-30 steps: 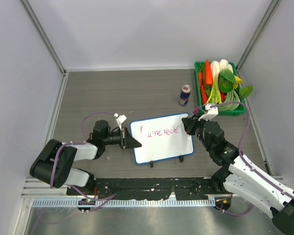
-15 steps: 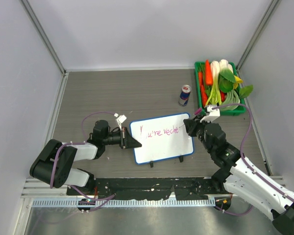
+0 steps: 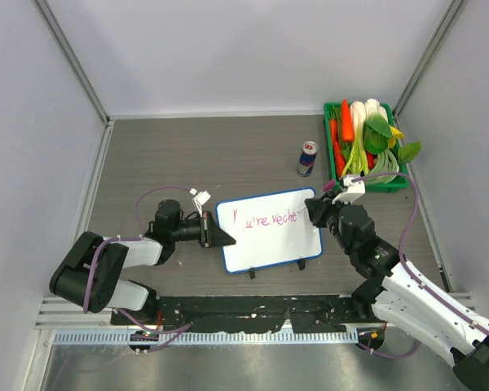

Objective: Write a sentence on the whiteboard

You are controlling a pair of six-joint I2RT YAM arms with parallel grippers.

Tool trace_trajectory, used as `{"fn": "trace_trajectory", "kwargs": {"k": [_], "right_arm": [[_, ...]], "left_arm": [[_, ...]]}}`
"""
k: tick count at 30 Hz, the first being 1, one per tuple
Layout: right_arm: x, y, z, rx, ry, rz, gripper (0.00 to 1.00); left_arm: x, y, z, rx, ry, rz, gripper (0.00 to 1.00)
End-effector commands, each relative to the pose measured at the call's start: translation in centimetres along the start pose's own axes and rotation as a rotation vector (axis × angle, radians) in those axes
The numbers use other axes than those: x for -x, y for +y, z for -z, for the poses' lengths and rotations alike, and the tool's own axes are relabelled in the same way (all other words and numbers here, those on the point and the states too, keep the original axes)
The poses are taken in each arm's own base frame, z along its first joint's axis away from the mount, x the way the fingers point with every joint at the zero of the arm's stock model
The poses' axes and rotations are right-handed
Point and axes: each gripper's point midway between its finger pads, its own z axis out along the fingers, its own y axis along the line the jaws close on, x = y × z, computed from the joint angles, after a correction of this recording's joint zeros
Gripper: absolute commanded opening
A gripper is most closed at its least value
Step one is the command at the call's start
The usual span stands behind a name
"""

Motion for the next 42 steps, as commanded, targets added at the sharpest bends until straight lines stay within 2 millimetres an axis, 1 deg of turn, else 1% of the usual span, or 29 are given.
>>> {"fn": "trace_trajectory", "kwargs": {"k": [1, 8, 13, 20, 21, 23, 37, 42], "right_arm": [[0.8, 0.3, -0.1, 0.012, -0.034, -0.013, 0.01], [0.6, 0.4, -0.1, 0.015, -0.026, -0.01, 0.01], [0.9, 0.2, 0.1, 0.01, -0.042, -0.021, 0.01], [0.6, 0.1, -0.1, 0.004, -0.032, -0.017, 0.01], [1.4, 0.4, -0.1, 0.014, -0.061, -0.028, 0.01], [1.5, 0.5, -0.1, 0.014, -0.064, -0.025, 0.01], [1.3, 0.5, -0.3, 0.013, -0.062, -0.026, 0.01], [1.6, 0.4, -0.1, 0.012, -0.074, -0.03, 0.02]], "left_arm": [[-0.6, 2.4, 0.0, 0.112, -0.007, 0.07, 0.0], [-0.6, 2.3, 0.0, 0.112, -0.01, 0.069, 0.0], [-0.6, 2.4, 0.0, 0.113, -0.007, 0.072, 0.0], [-0.6, 2.4, -0.1, 0.11, -0.005, 0.071, 0.0], [-0.5, 2.4, -0.1, 0.11, -0.007, 0.071, 0.0], [-0.6, 2.4, -0.1, 0.11, -0.003, 0.074, 0.0], [-0.5, 2.4, 0.0, 0.108, -0.007, 0.071, 0.0], [-0.6, 2.4, -0.1, 0.107, -0.002, 0.074, 0.0]]}}
